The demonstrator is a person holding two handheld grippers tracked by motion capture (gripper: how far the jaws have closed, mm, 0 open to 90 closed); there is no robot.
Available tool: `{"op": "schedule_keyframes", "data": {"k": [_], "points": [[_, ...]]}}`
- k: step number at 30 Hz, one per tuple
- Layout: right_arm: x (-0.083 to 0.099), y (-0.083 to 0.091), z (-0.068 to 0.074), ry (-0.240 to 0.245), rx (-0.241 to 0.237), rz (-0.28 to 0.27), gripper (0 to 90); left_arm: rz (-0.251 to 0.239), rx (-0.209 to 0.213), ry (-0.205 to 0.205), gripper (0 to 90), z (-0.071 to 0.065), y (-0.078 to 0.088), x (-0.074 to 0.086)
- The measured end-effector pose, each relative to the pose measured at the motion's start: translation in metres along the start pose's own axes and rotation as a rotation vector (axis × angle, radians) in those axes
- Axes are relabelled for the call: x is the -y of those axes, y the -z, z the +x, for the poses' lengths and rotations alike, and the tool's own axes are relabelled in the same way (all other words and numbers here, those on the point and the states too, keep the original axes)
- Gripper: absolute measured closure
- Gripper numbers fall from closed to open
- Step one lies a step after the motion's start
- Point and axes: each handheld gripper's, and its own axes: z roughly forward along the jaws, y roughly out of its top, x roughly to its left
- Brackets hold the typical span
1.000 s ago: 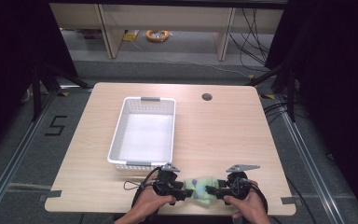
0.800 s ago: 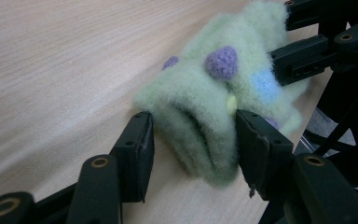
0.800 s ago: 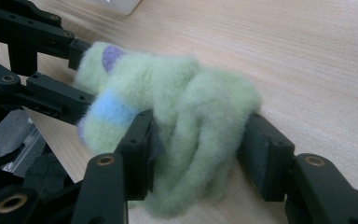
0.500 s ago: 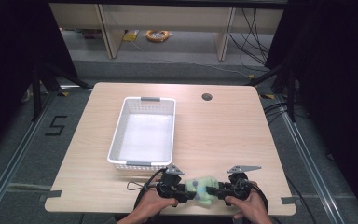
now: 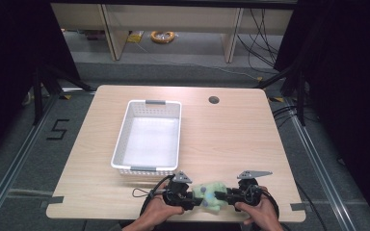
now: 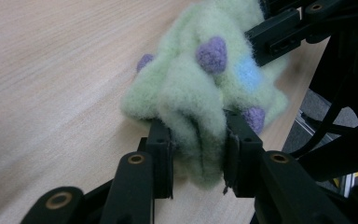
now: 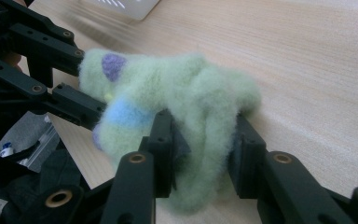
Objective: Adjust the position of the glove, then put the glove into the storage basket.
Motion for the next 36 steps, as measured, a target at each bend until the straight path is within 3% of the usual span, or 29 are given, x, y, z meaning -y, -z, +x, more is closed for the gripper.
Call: {"op": "schedule_keyframes", "data": {"k": [2,4,5,8,14,15,17,25,26,28,30,31,32,34,36], "points": [[0.001,-0.001,0.001,-0.036,-0.024,-0.003,68.3,-0.001,0.003,0.002,68.2,0.000,0.000,0.000],[0.001,0.000,0.001,-0.041,-0.024,-0.009,69.5,-0.004,0.003,-0.004,69.5,0.000,0.001,0.000],[0.001,0.000,-0.001,-0.014,-0.020,-0.020,70.3,-0.006,0.000,-0.003,70.0,-0.001,0.002,0.000],[0.001,0.001,0.001,-0.015,-0.013,-0.028,71.6,-0.006,0.003,-0.027,71.1,-0.002,0.004,-0.001],[0.001,0.002,0.006,-0.003,-0.018,-0.046,72.7,-0.005,0.018,-0.027,72.0,0.000,0.010,0.000],[0.001,0.001,0.008,-0.022,-0.026,-0.048,72.8,-0.013,0.014,-0.019,72.0,0.000,0.011,0.000],[0.000,0.000,0.008,0.009,-0.012,-0.049,72.8,-0.013,0.020,-0.020,72.0,0.000,0.012,0.001],[0.000,0.001,0.016,-0.005,-0.038,-0.050,72.9,-0.017,0.028,-0.013,72.0,0.000,0.018,0.002],[-0.002,0.000,0.015,0.024,-0.039,-0.056,72.9,-0.015,0.023,-0.019,71.9,0.000,0.019,0.002],[-0.003,0.001,0.016,0.029,-0.033,-0.055,72.9,-0.020,0.024,-0.018,71.9,-0.001,0.022,0.002],[-0.004,0.002,0.021,0.006,-0.041,-0.057,72.9,-0.023,0.031,-0.014,71.9,0.000,0.025,0.001],[-0.005,0.003,0.021,0.024,-0.033,-0.058,73.0,-0.023,0.019,-0.023,71.9,0.000,0.027,0.001],[-0.006,0.003,0.023,0.009,-0.046,-0.052,72.9,-0.029,0.034,-0.021,71.9,0.000,0.028,0.001],[-0.010,0.003,0.023,0.049,-0.047,-0.058,73.0,-0.032,0.038,-0.018,71.9,0.000,0.032,0.001],[-0.012,0.004,0.028,0.054,-0.023,-0.053,73.0,-0.038,0.036,-0.019,71.8,0.000,0.037,0.001]]}}
